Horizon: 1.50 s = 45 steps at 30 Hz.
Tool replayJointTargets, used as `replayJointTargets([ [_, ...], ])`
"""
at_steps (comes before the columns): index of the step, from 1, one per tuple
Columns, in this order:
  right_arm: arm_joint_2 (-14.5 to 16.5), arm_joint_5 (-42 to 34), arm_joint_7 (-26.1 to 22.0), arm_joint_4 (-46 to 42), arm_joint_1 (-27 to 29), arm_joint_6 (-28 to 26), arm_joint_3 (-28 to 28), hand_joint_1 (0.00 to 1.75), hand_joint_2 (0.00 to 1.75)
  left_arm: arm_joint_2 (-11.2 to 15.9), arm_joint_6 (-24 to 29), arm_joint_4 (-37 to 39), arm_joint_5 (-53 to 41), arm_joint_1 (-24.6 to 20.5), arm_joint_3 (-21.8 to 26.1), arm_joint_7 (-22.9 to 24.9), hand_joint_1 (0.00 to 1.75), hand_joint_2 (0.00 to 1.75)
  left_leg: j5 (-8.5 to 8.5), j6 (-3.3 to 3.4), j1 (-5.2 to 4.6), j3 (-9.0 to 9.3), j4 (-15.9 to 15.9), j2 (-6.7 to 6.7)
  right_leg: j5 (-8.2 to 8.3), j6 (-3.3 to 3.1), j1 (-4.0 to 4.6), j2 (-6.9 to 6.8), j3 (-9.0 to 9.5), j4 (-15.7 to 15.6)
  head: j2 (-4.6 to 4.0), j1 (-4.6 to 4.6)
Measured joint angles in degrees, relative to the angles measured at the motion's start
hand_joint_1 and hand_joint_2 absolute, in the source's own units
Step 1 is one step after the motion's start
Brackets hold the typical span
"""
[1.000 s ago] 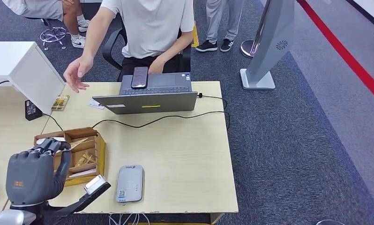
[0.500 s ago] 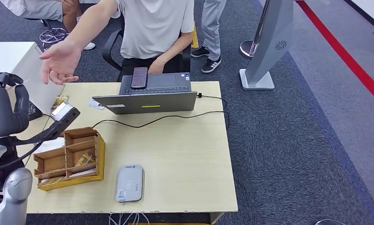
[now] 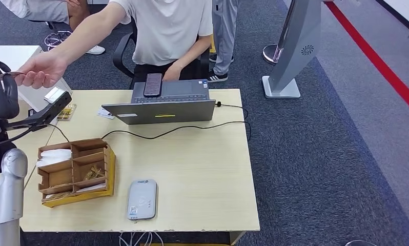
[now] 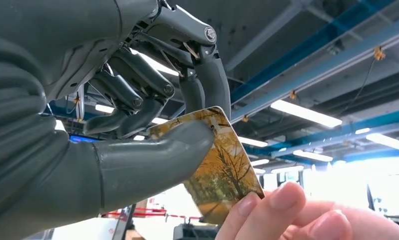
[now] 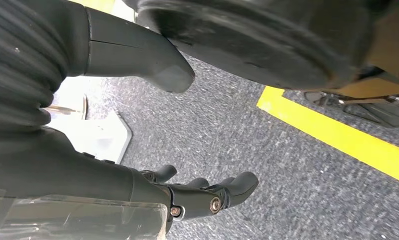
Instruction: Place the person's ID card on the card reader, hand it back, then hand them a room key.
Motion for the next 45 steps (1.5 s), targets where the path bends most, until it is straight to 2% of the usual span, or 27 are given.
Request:
replayJointTargets([
  [7,-0.60,0.01,0.13,1.35,-0.83,-0.45,0.00,0.00,1.75,-1.16,-0.02,1.52,0.14,-0.11,0.75,-1.08,0.00,1.75,-0.01,-0.01,0.00,-0.03,0.00,0.01,0.00,0.00,0.00,0.01,-0.02,0.00,0.00,-0.01],
  [18,-0.98,-0.08,0.17,2.06,-1.54,-0.50,0.00,0.00,1.75,-2.85,-0.84,-2.98,0.32,1.70,1.10,-3.06,0.00,1.75,-0.02,-0.01,0.00,-0.07,0.00,0.01,-0.01,0.00,0.00,0.01,-0.05,0.01,0.00,-0.01],
  [24,-1.02,-0.33,0.39,2.16,-1.55,-0.49,-0.02,0.00,1.75,-0.30,-1.28,-8.46,2.81,6.42,2.89,-5.11,0.00,1.75,-0.02,-0.02,0.01,-0.10,-0.01,0.07,-0.02,-0.01,0.00,0.10,-0.13,0.03,0.00,-0.02],
  [28,-0.94,-0.31,4.82,2.20,-1.36,0.25,-0.12,0.00,1.75,2.93,-1.90,-9.64,5.60,10.29,5.62,-5.28,0.00,1.75,-0.09,-0.10,-0.01,-0.08,-0.09,0.14,-0.06,-0.03,0.01,0.18,-0.10,0.05,-0.01,0.02],
  [30,-0.77,-0.26,6.04,2.06,-0.56,1.04,-0.37,0.00,1.75,6.31,0.59,-8.36,8.96,13.76,9.67,-5.66,0.00,1.75,-0.17,-0.20,0.01,-0.03,-0.13,0.39,-0.08,-0.08,0.02,0.45,-0.14,0.11,-0.01,0.05],
  [32,-0.54,-0.11,6.17,1.84,0.52,1.87,-0.65,0.00,1.75,10.32,2.59,-6.17,12.75,17.07,16.52,-7.16,0.00,1.75,-0.25,-0.33,0.08,-0.02,-0.14,0.63,-0.13,-0.16,0.06,0.71,-0.25,0.18,0.00,0.06],
  [37,0.19,0.93,6.86,1.62,1.77,2.78,-1.22,0.00,1.75,20.04,2.25,1.22,22.42,24.04,40.42,-13.68,0.00,1.75,-0.47,-0.66,0.25,0.06,-0.14,0.95,-0.38,-0.54,0.20,1.03,-0.40,0.28,-0.01,-0.09],
  [40,0.32,1.17,7.20,1.55,1.73,2.76,-1.60,0.00,1.75,22.96,1.52,4.84,23.71,25.97,51.85,-17.11,0.00,1.75,-0.51,-0.67,0.30,0.05,-0.13,0.62,-0.63,-0.61,0.22,0.69,-0.40,0.25,0.00,-0.14],
  [45,0.54,1.98,6.87,1.34,1.53,2.60,-2.03,0.00,1.75,24.36,0.51,6.94,23.27,27.53,60.38,-15.62,0.00,1.75,-0.53,-0.66,0.30,0.00,-0.11,-0.06,-0.78,-0.61,0.23,-0.03,-0.06,0.25,-0.01,0.03],
])
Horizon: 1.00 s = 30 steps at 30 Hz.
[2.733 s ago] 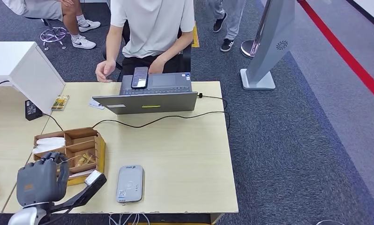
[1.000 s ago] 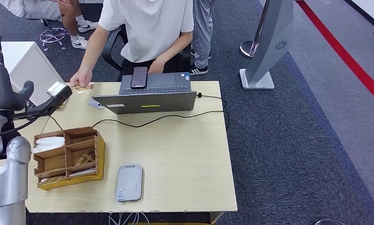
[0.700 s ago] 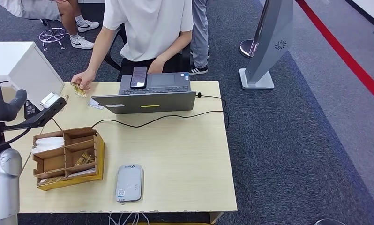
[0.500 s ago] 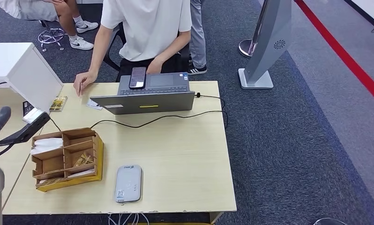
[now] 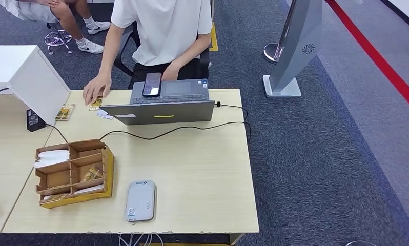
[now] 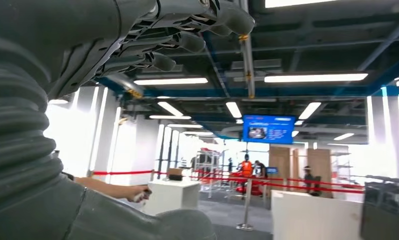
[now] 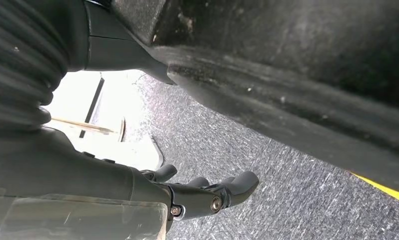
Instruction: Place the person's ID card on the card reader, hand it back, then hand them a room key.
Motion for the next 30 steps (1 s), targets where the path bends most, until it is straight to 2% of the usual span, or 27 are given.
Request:
replayJointTargets([
  [6,-0.34,0.69,-3.30,0.49,0.02,-2.80,-0.02,0.00,1.75,3.38,2.23,7.58,8.96,0.97,12.15,5.81,0.00,1.75,-0.04,-0.06,-0.01,0.10,0.01,0.09,0.08,-0.07,0.07,0.14,0.08,0.01,0.00,-0.04],
  [9,-0.66,0.74,-3.38,0.91,-0.07,-3.17,-0.02,0.00,1.75,3.14,3.16,13.09,17.52,0.99,18.56,6.57,0.00,1.75,-0.05,-0.07,0.01,0.09,0.02,-0.03,0.02,-0.05,0.06,0.04,0.13,0.00,0.00,-0.04],
  [11,-0.80,0.74,-3.64,1.12,-0.09,-3.21,-0.02,0.00,1.75,1.56,2.90,16.86,29.48,0.85,23.41,5.95,0.00,0.87,-0.05,-0.06,-0.01,0.10,0.01,-0.08,-0.01,-0.03,0.04,0.00,0.14,0.00,0.01,-0.03],
  [13,-0.91,0.73,-3.90,1.33,-0.09,-3.23,-0.03,0.00,1.75,-1.58,2.69,20.59,44.19,1.00,27.58,4.61,0.00,0.00,-0.07,-0.05,-0.09,0.13,0.01,-0.09,-0.03,0.01,-0.04,0.00,0.14,-0.01,0.01,-0.08],
  [16,-1.02,0.71,-3.98,1.63,-0.13,-3.22,-0.06,0.00,1.75,-8.03,2.43,26.68,60.79,1.76,30.12,1.24,0.00,0.00,-0.08,-0.01,-0.14,0.15,0.02,-0.25,-0.07,0.08,-0.13,-0.14,0.15,-0.01,0.00,-0.15],
  [20,-1.21,0.70,-3.98,1.85,-0.19,-3.26,-0.08,0.00,1.75,-13.81,0.54,33.19,69.09,2.16,30.29,-1.05,0.00,0.00,-0.10,0.06,-0.11,0.09,0.17,-0.49,-0.07,0.15,-0.05,-0.32,0.30,-0.03,0.00,0.17],
  [24,-1.38,0.54,-4.00,1.85,-0.19,-3.72,-0.12,0.00,1.75,-20.60,-3.10,40.82,76.54,2.18,30.33,-3.94,0.00,1.75,-0.05,0.28,-0.52,0.18,0.15,-0.58,-0.10,0.46,-0.42,-0.40,0.37,0.01,0.01,-0.19],
  [28,-1.28,-0.12,-4.76,1.58,-0.12,-3.92,-0.63,0.00,1.75,-28.61,-2.56,47.67,75.59,1.89,30.21,-8.50,0.00,1.75,-0.11,0.48,-0.51,0.17,0.22,-0.57,-0.04,0.56,-0.44,-0.39,0.38,-0.07,0.01,0.10],
  [30,-1.10,-0.04,-5.31,1.33,-0.02,-3.89,-0.87,0.00,1.75,-31.74,-1.72,50.77,74.02,1.64,30.14,-7.54,0.00,1.75,-0.11,0.57,-0.60,0.17,0.24,-0.56,0.01,0.68,-0.50,-0.38,0.40,-0.09,0.01,0.11],
])
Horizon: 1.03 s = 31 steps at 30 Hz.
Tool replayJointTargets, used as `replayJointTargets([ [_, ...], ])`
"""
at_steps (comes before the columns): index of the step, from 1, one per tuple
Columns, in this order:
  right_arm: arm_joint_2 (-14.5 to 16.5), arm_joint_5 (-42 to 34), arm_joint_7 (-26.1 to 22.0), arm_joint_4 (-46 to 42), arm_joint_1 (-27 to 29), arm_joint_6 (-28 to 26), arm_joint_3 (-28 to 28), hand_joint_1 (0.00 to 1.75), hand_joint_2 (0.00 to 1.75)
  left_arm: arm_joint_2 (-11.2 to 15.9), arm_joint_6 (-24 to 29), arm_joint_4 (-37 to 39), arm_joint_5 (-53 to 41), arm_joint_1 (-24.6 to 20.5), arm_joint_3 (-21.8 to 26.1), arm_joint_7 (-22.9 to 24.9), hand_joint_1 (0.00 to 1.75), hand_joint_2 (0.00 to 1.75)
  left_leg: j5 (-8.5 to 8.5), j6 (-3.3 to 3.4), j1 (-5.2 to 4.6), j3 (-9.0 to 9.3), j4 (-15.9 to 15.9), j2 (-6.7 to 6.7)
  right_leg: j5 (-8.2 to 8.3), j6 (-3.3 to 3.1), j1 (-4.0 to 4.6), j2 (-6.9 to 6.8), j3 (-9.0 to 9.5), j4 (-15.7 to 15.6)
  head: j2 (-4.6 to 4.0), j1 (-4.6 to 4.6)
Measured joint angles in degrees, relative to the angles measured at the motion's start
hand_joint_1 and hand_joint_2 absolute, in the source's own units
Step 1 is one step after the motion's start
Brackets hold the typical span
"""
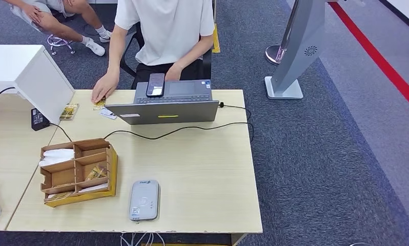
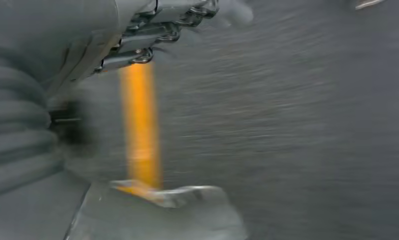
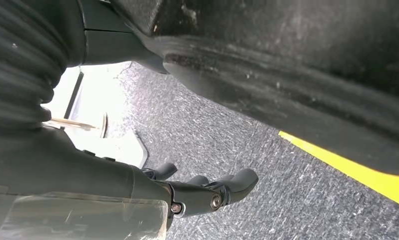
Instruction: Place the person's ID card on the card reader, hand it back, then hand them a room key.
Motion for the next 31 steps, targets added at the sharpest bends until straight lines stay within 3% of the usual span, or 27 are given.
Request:
replayJointTargets([
  [4,0.35,-0.05,-0.60,-0.34,0.14,0.19,-0.21,0.00,1.75,-4.49,1.40,4.50,-2.29,-0.50,-0.05,3.43,0.00,1.75,0.00,0.02,0.05,-0.04,0.05,0.05,0.05,0.09,-0.01,0.05,0.02,-0.03,0.00,0.09],
  [11,0.31,-4.19,-1.26,-0.61,0.45,2.66,-0.77,0.00,1.75,-6.60,-0.54,7.18,-5.01,-0.33,-2.07,7.53,0.00,1.75,-0.01,0.03,0.13,-0.02,0.08,0.03,0.03,0.07,0.08,0.05,0.02,0.00,0.00,-0.02],
  [15,-0.19,-10.79,-1.57,-0.83,1.34,3.08,0.60,0.00,0.00,-6.84,-1.79,7.60,-6.27,0.43,-8.41,9.19,0.00,1.75,-0.01,0.02,0.15,-0.03,0.07,0.03,0.03,0.07,0.14,0.05,0.03,0.01,0.00,-0.05],
  [16,-0.34,-12.24,-1.56,-0.84,1.61,3.01,1.25,0.00,0.00,-6.83,-1.92,7.62,-6.36,0.60,-9.83,9.37,0.00,1.75,-0.01,0.02,0.15,-0.04,0.07,0.02,0.03,0.07,0.15,0.05,0.03,0.01,0.00,-0.05],
  [20,-0.93,-17.80,-1.30,-0.92,2.75,2.76,4.63,0.00,0.00,-6.78,-2.28,7.62,-6.52,1.52,-15.36,9.91,0.00,0.00,-0.01,0.03,0.15,-0.07,0.07,0.02,0.02,0.07,0.16,0.04,0.03,0.01,0.00,-0.06],
  [31,-2.79,-32.13,-0.32,-1.01,5.61,1.80,15.59,0.00,0.00,-5.90,-3.30,7.61,-7.19,3.75,-28.47,11.40,0.00,0.00,-0.02,0.04,0.13,-0.09,0.07,0.01,0.02,0.08,0.14,0.03,0.03,0.01,0.00,-0.06],
])
